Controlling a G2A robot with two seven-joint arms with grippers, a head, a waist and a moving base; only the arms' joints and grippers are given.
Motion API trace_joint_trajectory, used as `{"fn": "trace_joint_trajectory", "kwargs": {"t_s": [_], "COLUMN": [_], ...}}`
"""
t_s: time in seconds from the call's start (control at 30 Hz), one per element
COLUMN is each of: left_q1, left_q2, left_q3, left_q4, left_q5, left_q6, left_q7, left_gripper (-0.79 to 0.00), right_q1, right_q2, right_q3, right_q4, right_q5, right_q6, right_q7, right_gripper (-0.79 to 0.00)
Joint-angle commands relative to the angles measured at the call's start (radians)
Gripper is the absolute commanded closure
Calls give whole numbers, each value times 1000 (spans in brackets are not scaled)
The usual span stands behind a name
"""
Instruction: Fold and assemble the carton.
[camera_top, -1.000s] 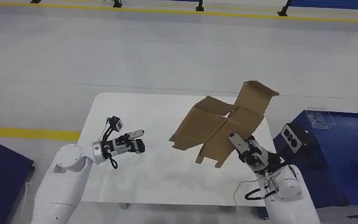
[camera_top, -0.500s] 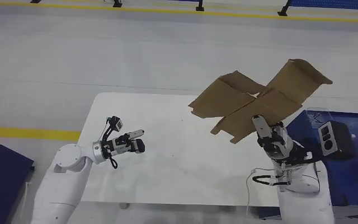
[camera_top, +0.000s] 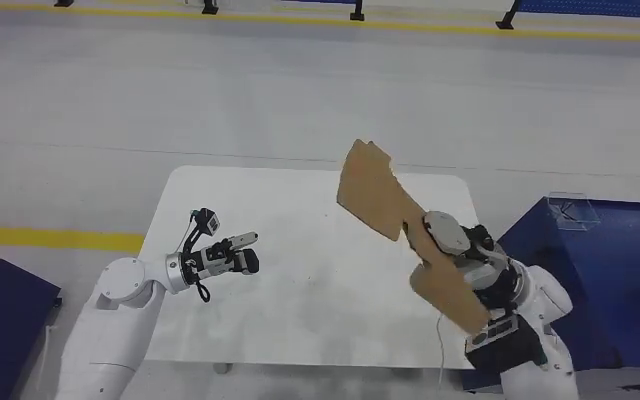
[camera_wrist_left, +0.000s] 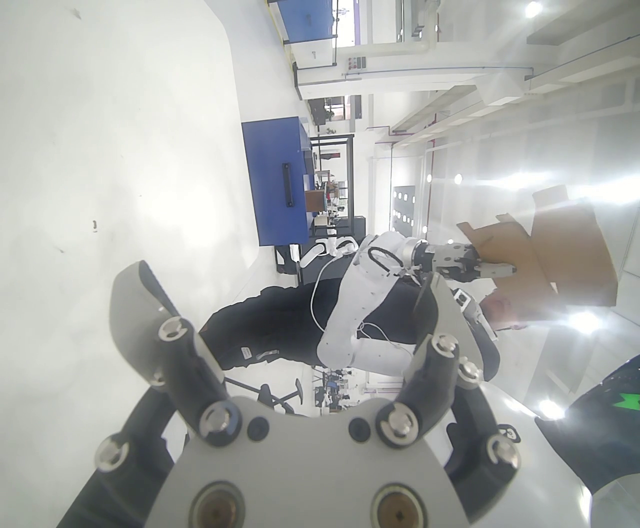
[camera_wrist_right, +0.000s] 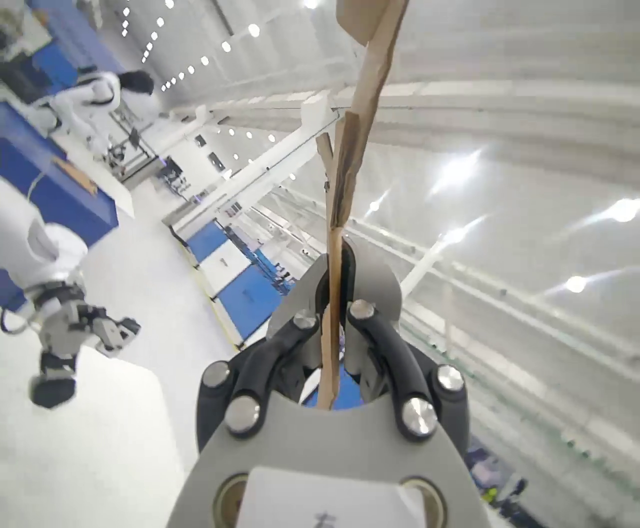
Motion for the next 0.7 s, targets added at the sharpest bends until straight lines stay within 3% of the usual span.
{"fn": "trace_joint_trajectory", "kwargs": {"t_s": [0.0,0.23,0.33,0.5,0.67], "left_q1": [0,0,0,0,0], "left_q2": [0,0,0,0,0], "left_q3": [0,0,0,0,0], "left_q4": [0,0,0,0,0], "left_q5": [0,0,0,0,0], "left_q6": [0,0,0,0,0], "left_q7": [0,0,0,0,0], "left_gripper": [-785,-785,-785,-785,-785], "right_q1": [-2,-22,-36,-42,-48], "right_q2": [10,39,44,49,52], "right_q3": [-2,4,-1,-26,-61], "right_q4": [-9,-75,-75,-54,-30], "right_q5": [-210,-664,-733,-659,-432], "right_q6": [145,503,585,590,453], "right_q7": [-75,-127,-91,-76,-77], "right_gripper": [0,0,0,0,0]}}
